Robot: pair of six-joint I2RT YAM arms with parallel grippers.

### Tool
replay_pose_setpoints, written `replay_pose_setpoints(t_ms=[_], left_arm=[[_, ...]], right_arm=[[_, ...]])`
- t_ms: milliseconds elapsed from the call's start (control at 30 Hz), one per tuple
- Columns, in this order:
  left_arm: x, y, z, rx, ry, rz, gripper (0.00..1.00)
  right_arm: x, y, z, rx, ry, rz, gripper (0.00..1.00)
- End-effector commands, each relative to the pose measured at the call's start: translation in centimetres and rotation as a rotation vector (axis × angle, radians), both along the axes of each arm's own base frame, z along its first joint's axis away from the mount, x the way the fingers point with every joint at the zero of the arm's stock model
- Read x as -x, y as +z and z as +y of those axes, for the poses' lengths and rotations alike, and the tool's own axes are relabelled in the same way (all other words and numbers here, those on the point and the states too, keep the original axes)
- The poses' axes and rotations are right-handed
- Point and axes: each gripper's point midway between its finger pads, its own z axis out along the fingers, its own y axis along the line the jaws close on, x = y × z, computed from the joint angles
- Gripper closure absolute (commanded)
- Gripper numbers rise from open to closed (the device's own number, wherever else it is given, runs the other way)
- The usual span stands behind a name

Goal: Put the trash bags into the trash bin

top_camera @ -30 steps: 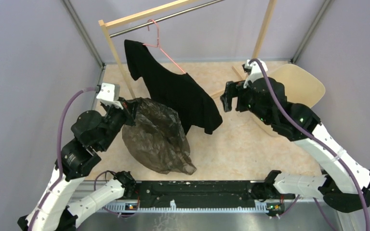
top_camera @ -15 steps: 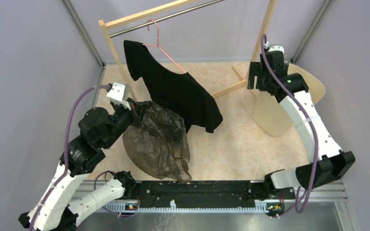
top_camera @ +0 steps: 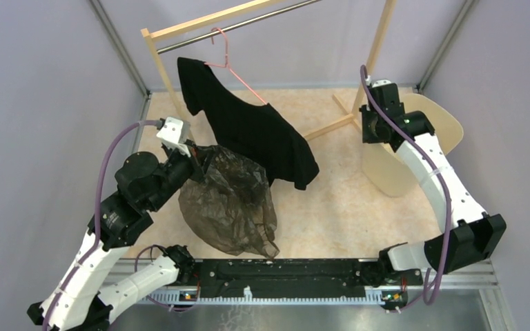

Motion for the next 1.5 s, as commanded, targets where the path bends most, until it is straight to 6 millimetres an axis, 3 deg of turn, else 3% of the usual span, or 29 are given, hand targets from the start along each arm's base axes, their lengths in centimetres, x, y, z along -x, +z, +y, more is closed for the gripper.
replay_pose_setpoints(t_ms=[0,167,367,633,767,967,1167,1200,1300,1400,1467], left_arm=[[-0.1,1.3,-1.0,0.04,-0.039,-0.033,1.0],[-0.1,1.3,-1.8,0.063,-0.066,-0.022,1.0],[-0.3,0.8,-2.4,0.081,-0.079,-0.008,1.0],[-0.6,1.1,-3.6,0.105,-0.114,-0.001,1.0],[-0.4,1.5,-3.6,0.11,-0.118,-0.004,1.0],[0.3,2.6,-3.8,0.127,-0.157,-0.018,1.0],[1.7,5.3,-3.4,0.103,-0.212,-0.113,1.0],[1.8,5.7,-3.3,0.103,-0.215,-0.124,1.0],[1.9,6.4,-3.3,0.097,-0.222,-0.134,1.0],[1.9,7.3,-3.2,0.101,-0.219,-0.144,1.0],[2.0,7.9,-3.2,0.109,-0.218,-0.154,1.0]], right_arm=[[1.7,1.3,2.1,-0.029,0.098,-0.011,0.83],[4.6,1.6,6.6,-0.018,0.262,0.04,0.97],[8.4,1.5,10.7,-0.109,0.407,0.097,1.0],[9.8,2.2,15.0,-0.243,0.487,0.108,1.0],[10.0,2.6,15.0,-0.215,0.482,0.096,0.98],[9.9,5.3,12.5,-0.171,0.411,0.017,0.47],[10.3,11.1,12.4,-0.223,0.487,-0.133,0.23],[10.4,12.3,13.1,-0.256,0.521,-0.162,0.21],[12.5,16.6,17.9,-0.457,0.749,-0.233,0.17],[16.2,20.5,23.6,-0.722,1.023,-0.302,0.09],[17.5,22.7,26.3,-0.845,1.144,-0.359,0.06]])
